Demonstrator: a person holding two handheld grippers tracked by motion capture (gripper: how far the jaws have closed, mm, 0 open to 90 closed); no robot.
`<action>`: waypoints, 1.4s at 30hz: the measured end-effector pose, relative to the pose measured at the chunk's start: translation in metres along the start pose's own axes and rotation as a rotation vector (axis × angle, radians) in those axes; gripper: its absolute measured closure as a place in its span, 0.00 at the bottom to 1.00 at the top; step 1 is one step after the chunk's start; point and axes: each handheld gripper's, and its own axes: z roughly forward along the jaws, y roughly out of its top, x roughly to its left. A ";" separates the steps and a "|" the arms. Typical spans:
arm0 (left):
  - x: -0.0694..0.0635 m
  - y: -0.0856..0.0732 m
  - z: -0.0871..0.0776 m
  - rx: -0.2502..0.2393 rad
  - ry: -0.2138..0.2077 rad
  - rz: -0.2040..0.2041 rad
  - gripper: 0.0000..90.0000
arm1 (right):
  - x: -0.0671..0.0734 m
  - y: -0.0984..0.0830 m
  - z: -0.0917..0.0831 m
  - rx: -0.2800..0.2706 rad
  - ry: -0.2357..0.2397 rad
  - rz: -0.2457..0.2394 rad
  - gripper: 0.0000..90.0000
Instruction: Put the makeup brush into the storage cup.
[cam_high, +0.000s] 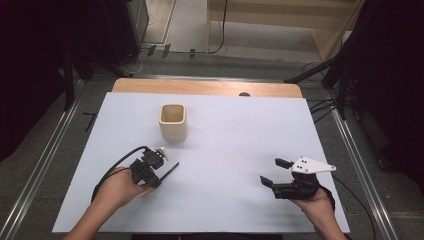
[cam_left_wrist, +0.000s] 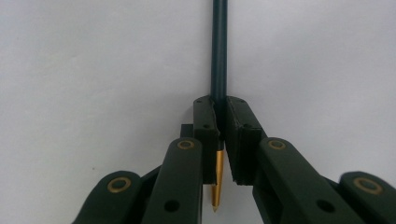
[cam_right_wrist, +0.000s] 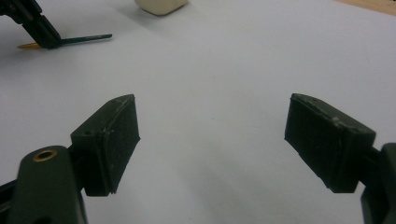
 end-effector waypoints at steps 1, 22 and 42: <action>0.000 0.000 0.000 0.000 0.000 0.000 0.93 | 0.000 0.000 0.000 0.000 0.000 0.000 0.20; 0.018 -0.008 -0.033 -0.251 -0.165 -0.033 0.93 | 0.003 0.004 0.000 -0.056 0.062 0.021 0.17; 0.020 -0.012 -0.037 -0.389 -0.401 -0.025 0.93 | 0.011 0.009 0.006 -0.052 0.105 0.009 0.20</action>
